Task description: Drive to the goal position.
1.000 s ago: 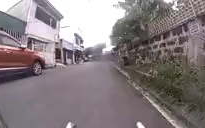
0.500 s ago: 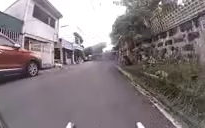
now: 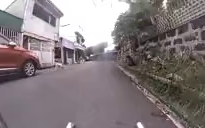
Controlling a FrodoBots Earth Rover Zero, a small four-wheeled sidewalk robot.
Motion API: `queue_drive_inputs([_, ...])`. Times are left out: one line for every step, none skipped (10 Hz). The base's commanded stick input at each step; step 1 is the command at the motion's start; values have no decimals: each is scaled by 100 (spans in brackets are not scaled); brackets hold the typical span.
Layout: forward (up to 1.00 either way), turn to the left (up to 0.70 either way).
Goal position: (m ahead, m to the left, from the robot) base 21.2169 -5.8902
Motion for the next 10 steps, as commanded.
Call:
queue_drive_inputs([70, 0])
queue_drive_inputs([70, 0])
queue_drive_inputs([70, 0])
queue_drive_inputs([70, 0])
queue_drive_inputs([70, 0])
queue_drive_inputs([70, 0])
queue_drive_inputs([70, 0])
queue_drive_inputs([70, 0])
queue_drive_inputs([70, -1])
queue_drive_inputs([70, 0])
